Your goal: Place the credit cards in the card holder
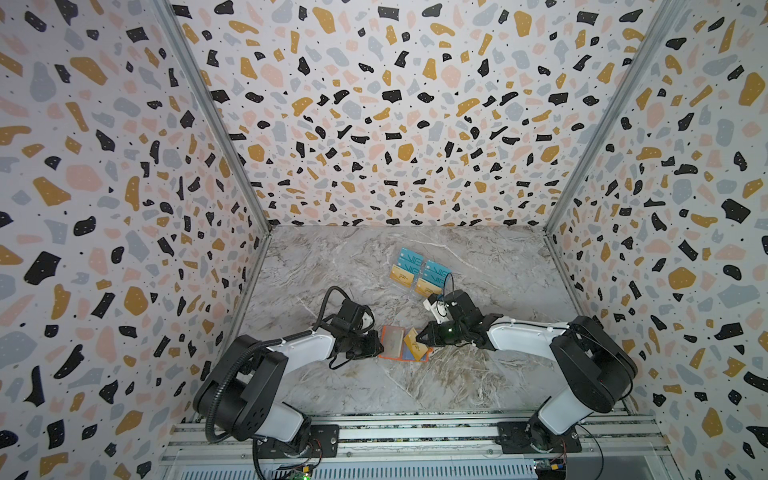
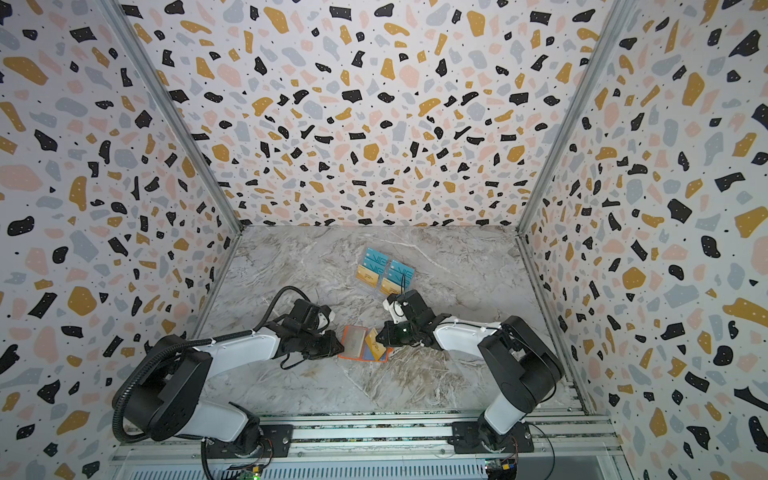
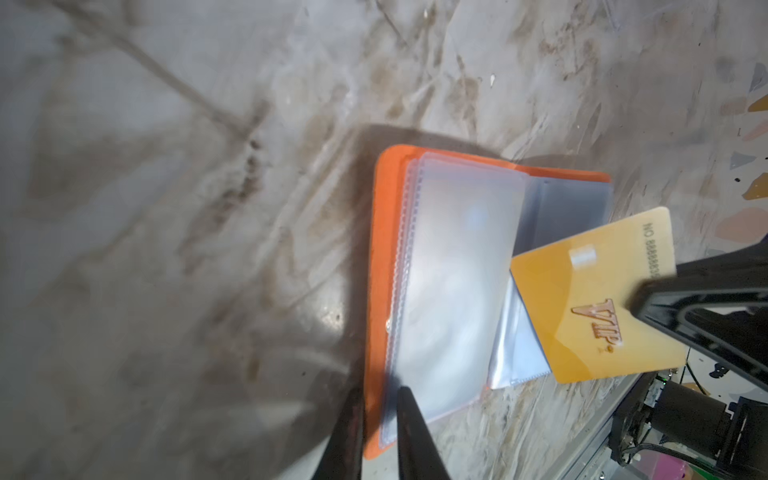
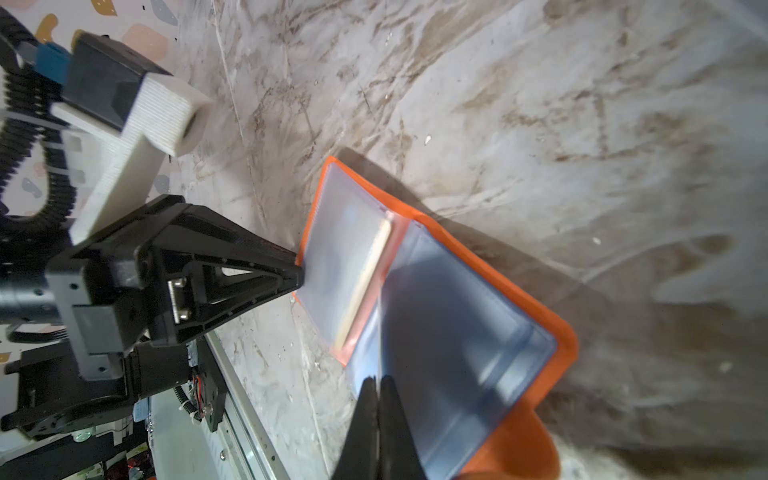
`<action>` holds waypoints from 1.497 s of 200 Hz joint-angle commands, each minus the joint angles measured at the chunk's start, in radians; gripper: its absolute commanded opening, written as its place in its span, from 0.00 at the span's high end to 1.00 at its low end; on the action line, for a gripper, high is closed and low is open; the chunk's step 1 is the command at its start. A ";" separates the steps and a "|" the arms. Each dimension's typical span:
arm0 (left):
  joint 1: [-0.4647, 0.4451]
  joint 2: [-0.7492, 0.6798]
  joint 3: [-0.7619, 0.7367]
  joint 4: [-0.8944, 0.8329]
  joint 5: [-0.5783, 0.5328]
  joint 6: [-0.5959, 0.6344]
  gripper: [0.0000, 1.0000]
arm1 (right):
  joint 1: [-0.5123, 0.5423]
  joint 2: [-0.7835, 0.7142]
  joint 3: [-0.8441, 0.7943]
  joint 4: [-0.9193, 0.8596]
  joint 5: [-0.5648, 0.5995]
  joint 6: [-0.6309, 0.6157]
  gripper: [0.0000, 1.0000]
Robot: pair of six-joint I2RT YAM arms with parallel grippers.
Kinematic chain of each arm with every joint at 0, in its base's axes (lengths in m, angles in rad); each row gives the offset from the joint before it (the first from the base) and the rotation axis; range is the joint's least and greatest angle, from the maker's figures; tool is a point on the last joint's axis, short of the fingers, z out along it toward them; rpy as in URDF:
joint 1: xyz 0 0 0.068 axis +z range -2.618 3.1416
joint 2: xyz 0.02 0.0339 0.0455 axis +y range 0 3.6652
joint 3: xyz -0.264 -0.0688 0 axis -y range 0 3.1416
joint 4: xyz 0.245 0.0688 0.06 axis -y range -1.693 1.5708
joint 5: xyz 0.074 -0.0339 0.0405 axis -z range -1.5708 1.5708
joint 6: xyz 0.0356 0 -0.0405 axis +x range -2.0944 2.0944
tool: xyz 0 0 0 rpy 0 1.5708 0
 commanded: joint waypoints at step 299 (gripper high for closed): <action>-0.031 -0.054 -0.036 0.042 -0.005 -0.082 0.82 | -0.051 0.002 -0.052 0.087 -0.083 0.113 1.00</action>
